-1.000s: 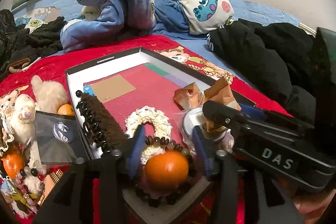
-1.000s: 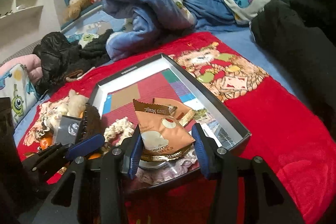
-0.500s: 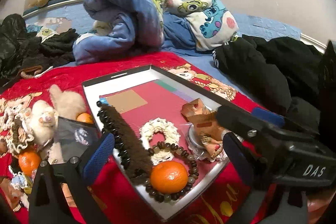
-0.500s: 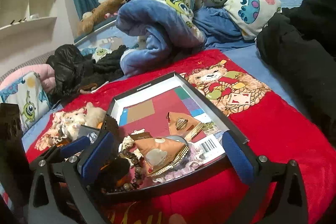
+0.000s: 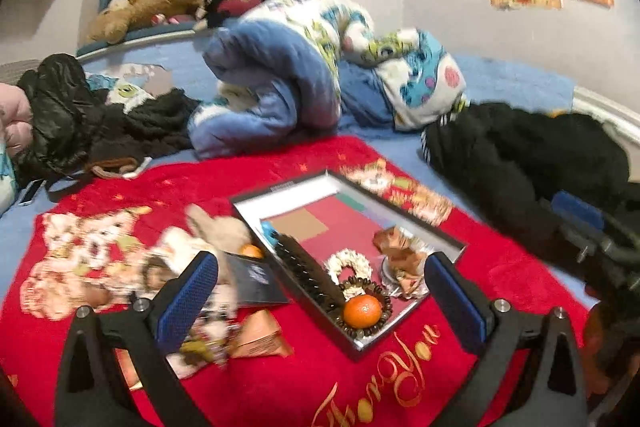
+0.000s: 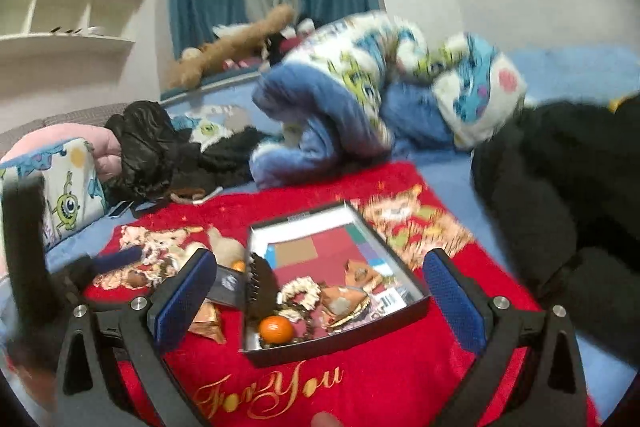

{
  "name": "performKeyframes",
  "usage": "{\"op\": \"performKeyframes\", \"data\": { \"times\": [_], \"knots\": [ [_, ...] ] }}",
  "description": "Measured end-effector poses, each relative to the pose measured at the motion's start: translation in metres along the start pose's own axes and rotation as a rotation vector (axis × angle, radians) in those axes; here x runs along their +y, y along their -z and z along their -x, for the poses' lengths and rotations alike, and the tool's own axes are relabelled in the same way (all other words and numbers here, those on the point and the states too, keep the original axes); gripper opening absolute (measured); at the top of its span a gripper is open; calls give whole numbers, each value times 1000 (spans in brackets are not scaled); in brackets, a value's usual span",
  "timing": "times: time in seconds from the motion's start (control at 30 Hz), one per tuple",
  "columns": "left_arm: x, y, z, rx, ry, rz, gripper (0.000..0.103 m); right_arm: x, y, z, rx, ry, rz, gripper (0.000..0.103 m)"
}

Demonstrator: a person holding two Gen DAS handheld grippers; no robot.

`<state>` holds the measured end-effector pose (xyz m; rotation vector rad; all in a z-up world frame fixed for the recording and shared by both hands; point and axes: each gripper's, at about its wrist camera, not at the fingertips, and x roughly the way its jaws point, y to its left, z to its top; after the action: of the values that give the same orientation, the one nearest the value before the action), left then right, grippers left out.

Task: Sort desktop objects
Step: 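Withdraw both open tools away from the box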

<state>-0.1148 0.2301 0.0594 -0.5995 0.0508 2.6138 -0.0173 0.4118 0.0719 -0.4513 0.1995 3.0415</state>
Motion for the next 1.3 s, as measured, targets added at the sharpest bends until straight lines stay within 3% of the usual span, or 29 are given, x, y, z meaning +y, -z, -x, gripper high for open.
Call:
{"op": "performKeyframes", "data": {
  "times": [0.13,0.27,0.37,0.43,0.53,0.67,0.8,0.87,0.97,1.2,1.3],
  "knots": [
    [14,-10,81,-80,-65,-29,103,24,4,30,-4,-18,10,103],
    [31,2,139,-120,-29,12,103,47,30,58,-31,-6,40,103],
    [46,17,159,-87,-7,65,103,58,46,65,-10,1,39,103],
    [52,28,162,-82,-12,58,103,62,56,68,12,-16,38,103],
    [64,49,151,-49,-83,66,103,69,70,70,45,-17,46,103],
    [78,69,139,3,-75,118,103,72,84,70,67,22,42,103],
    [76,82,138,-2,-99,108,103,62,91,71,70,28,-64,103],
    [72,88,138,17,-85,85,103,59,95,68,96,8,-102,103],
    [63,93,137,24,-68,66,103,59,99,62,122,57,-88,103],
    [49,93,140,30,-1,46,103,49,98,67,93,109,-140,103],
    [49,93,140,28,-19,43,103,42,97,67,93,112,-173,103]
  ]
}}
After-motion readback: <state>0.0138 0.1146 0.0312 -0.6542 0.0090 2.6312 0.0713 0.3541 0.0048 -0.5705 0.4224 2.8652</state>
